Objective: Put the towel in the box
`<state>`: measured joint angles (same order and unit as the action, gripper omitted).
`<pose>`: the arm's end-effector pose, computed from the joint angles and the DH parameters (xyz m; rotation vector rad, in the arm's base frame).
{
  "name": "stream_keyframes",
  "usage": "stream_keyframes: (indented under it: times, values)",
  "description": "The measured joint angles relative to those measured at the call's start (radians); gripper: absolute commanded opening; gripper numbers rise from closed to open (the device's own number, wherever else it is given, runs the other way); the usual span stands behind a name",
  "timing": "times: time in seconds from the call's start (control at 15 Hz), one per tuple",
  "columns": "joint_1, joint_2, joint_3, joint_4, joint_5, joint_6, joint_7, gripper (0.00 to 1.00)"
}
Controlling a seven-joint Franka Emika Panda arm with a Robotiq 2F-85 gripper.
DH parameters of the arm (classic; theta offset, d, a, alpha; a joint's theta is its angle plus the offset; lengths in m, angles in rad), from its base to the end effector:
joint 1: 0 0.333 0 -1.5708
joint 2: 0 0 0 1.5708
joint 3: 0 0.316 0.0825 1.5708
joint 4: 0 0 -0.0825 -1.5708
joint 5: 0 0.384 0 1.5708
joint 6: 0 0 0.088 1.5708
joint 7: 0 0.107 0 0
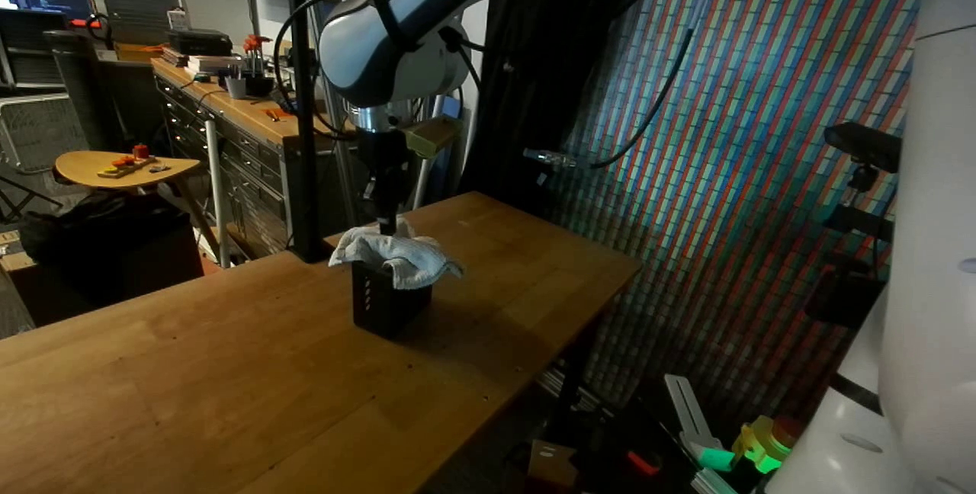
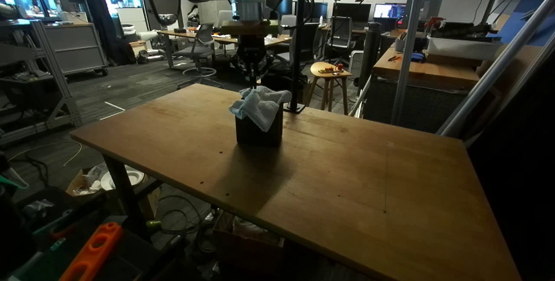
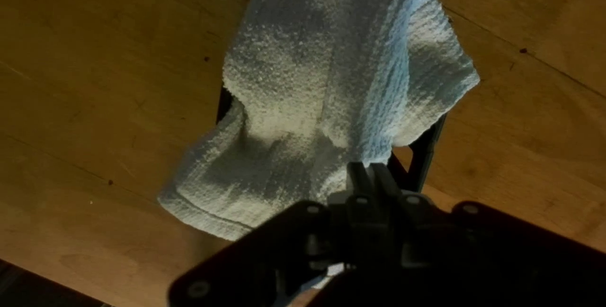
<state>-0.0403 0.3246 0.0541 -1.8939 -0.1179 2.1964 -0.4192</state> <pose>0.6207 0.0027 0.3318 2.9738 0.7601 -0.0557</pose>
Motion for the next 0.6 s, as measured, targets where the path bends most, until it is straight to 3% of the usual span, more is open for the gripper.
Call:
stream_keyframes:
  times: [0.6]
  values:
    - [-0.015,0.069,-0.014,0.001,0.001,0.062,-0.01,0.09]
